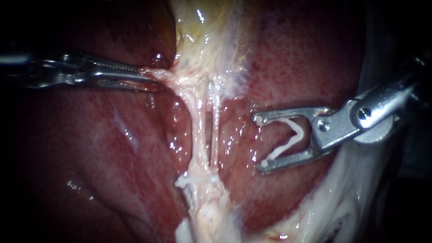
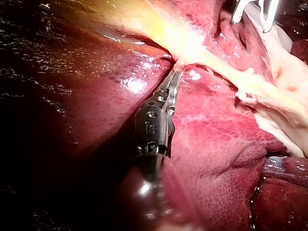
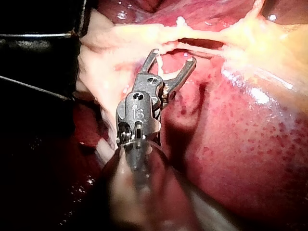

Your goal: Clipping second clip left tube

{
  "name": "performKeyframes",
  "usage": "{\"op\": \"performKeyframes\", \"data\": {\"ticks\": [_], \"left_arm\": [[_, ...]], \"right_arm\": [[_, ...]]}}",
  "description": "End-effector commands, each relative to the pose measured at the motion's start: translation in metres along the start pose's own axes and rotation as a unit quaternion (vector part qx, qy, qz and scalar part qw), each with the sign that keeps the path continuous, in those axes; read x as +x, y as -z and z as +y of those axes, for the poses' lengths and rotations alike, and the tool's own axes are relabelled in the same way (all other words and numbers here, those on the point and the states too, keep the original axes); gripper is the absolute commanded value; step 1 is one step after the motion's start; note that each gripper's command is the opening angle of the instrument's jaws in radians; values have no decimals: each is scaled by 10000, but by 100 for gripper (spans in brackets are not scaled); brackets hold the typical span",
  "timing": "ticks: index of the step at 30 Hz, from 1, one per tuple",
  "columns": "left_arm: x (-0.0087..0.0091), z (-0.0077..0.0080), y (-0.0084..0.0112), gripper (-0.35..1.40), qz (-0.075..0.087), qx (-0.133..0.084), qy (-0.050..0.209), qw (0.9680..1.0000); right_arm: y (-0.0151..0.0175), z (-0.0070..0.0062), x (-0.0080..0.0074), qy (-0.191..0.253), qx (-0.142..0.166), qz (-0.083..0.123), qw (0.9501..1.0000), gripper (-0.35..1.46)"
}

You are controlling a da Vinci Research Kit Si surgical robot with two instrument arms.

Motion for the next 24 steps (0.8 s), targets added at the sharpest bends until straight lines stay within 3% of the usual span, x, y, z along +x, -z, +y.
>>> {"op": "performKeyframes", "data": {"ticks": [1, 4, 6, 8, 12, 18, 24], "left_arm": [[2, 1, 4, -35, -1, -19, 3, 10000], [11, 4, 23, -35, -21, -65, 26, 10000], [22, 8, 43, -35, 43, -27, 88, 9999], [34, 11, 63, -35, 103, 1, -20, 9999], [48, 13, 88, -35, 194, 64, -54, 9998], [50, 13, 92, -35, 210, 94, -72, 9997], [52, 17, 87, -35, 211, 115, -93, 9997]], "right_arm": [[-1, 0, -1, -28, -2, 8, 10000, 48], [-1, 0, -1, -57, -2, 11, 10000, 48], [-1, 0, -1, -57, -1, 11, 10000, 48], [-1, 0, -1, -87, -1, 13, 10000, 48], [-2, 0, 0, -176, -1, 20, 9998, 48], [-11, -3, 9, -827, -1, 74, 9965, 49], [-45, -4, 21, -1618, 125, 239, 9865, 49]]}}
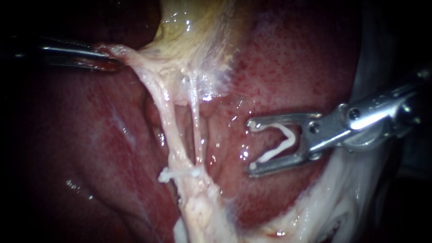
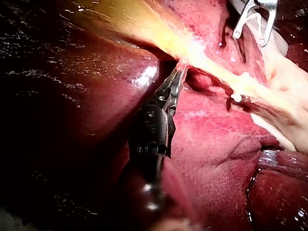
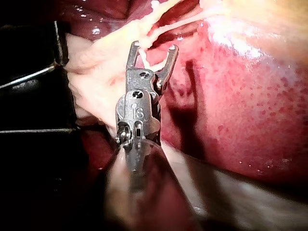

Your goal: Clipping second clip left tube

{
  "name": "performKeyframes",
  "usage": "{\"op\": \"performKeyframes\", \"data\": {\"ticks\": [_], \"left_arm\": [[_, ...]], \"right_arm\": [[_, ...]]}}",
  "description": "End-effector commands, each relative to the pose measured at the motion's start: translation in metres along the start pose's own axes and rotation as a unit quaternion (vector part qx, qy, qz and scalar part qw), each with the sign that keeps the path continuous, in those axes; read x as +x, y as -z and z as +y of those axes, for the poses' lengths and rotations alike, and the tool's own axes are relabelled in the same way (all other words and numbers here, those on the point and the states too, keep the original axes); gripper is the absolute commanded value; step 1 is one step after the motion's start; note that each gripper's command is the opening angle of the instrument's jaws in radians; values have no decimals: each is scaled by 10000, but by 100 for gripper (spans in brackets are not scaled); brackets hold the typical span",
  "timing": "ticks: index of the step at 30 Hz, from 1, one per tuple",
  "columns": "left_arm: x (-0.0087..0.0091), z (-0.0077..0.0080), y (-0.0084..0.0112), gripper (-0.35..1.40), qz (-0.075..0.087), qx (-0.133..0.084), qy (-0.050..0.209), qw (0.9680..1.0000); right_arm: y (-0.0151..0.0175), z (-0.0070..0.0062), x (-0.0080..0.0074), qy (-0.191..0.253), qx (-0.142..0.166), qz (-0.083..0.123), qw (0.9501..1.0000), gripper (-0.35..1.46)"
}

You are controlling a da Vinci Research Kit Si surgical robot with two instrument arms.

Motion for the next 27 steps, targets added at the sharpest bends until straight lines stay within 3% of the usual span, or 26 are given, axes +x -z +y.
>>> {"op": "performKeyframes", "data": {"ticks": [1, 13, 17, 24, 27], "left_arm": [[0, 1, -1, -35, -3, 5, -6, 10000], [1, 2, -3, -35, -2, 15, -4, 10000], [1, 2, -4, -35, -1, 16, -3, 10000], [1, 2, -4, -35, -1, 16, -3, 10000], [1, 2, -4, -35, -1, 17, -3, 10000]], "right_arm": [[-6, 0, -1, -53, 35, 51, 10000, 49], [-55, 5, 3, -748, 423, 510, 9950, 49], [-66, 9, -2, -947, 516, 500, 9929, 49], [-90, 16, -31, -1142, 736, 431, 9898, 48], [-94, 20, -36, -1184, 797, 412, 9889, 48]]}}
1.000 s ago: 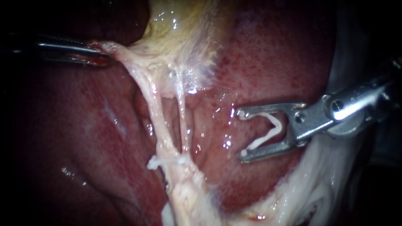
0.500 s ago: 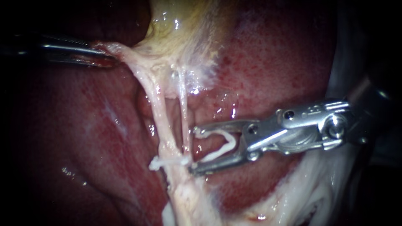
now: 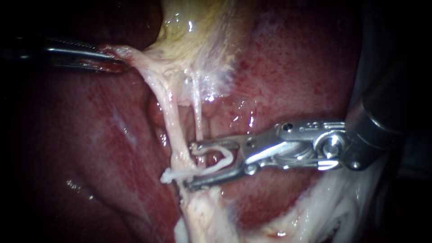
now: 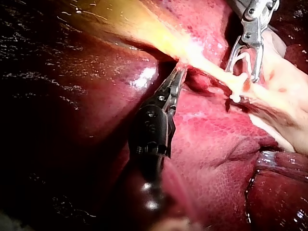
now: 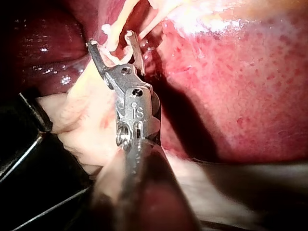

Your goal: Clipping second clip left tube

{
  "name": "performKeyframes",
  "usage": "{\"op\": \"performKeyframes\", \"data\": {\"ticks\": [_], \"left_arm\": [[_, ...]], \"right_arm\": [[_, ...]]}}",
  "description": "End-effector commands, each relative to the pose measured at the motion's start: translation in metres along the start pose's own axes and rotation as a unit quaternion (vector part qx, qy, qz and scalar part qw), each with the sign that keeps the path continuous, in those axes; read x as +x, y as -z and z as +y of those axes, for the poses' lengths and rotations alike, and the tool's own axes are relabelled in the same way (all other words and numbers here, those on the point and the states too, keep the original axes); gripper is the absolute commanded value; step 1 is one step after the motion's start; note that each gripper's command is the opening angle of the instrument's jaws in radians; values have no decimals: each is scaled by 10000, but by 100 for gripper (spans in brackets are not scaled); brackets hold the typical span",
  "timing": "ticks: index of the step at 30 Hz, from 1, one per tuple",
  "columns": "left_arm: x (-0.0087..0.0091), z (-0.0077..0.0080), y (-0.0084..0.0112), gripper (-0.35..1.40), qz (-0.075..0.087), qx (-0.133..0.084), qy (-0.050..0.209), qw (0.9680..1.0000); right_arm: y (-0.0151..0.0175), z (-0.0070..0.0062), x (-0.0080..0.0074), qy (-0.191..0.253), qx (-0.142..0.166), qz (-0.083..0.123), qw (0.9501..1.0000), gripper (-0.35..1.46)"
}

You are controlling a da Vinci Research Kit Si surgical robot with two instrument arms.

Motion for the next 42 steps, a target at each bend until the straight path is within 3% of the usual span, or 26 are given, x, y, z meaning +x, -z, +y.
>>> {"op": "performKeyframes", "data": {"ticks": [1, 11, 17, 26, 30, 36, 42], "left_arm": [[0, 0, 0, -35, 0, 1, 1, 10000], [0, 0, 1, -35, 0, 1, 1, 10000], [0, 0, 1, -35, 0, 1, 1, 10000], [1, 0, -1, -35, 1, 4, 3, 10000], [0, 0, -1, -35, 0, 3, 2, 10000], [0, 0, -1, -35, 0, 2, 1, 10000], [0, -1, 0, -35, 0, 0, 0, 10000]], "right_arm": [[0, 1, 0, 6, 6, -8, 10000, 48], [-14, 10, 1, -146, 170, 12, 9997, 48], [-30, 12, 6, -295, 505, 208, 9981, 47], [-47, 12, 16, -514, 695, 487, 9951, 48], [-49, 3, 19, -613, 802, 638, 9928, 48], [-52, -18, 24, -628, 864, 611, 9924, 46], [-51, -25, 29, -627, 900, 615, 9921, 42]]}}
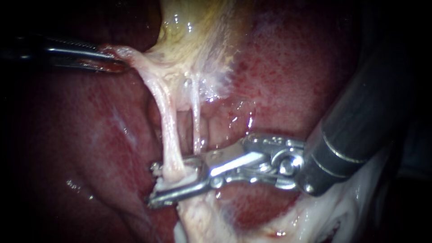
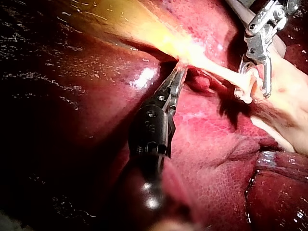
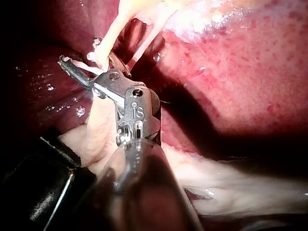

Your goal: Clipping second clip left tube

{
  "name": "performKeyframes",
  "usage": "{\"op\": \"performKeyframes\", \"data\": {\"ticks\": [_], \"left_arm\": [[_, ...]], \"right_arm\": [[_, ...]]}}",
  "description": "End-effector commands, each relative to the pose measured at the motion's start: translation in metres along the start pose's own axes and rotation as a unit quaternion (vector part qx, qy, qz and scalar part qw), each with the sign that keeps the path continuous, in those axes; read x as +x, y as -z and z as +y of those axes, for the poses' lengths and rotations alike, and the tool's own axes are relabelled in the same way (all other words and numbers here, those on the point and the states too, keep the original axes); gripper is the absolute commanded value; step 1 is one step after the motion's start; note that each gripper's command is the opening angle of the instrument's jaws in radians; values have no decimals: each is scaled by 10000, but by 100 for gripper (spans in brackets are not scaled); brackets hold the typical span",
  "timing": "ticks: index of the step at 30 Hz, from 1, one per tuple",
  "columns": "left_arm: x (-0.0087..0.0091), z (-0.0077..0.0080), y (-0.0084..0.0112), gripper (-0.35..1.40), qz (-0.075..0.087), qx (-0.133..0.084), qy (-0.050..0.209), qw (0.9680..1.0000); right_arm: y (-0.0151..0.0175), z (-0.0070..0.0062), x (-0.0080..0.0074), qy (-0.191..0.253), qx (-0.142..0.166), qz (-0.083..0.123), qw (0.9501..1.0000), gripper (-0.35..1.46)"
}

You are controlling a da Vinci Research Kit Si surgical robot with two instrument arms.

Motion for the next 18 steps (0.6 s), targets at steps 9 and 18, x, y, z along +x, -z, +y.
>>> {"op": "performKeyframes", "data": {"ticks": [9, 18], "left_arm": [[0, 0, -1, -35, 1, -5, -2, 10000], [0, 0, -1, -35, 1, -3, -1, 10000]], "right_arm": [[11, -6, 5, -81, 34, 21, 10000, -8], [11, -7, 5, -227, 37, 15, 9997, -35]]}}
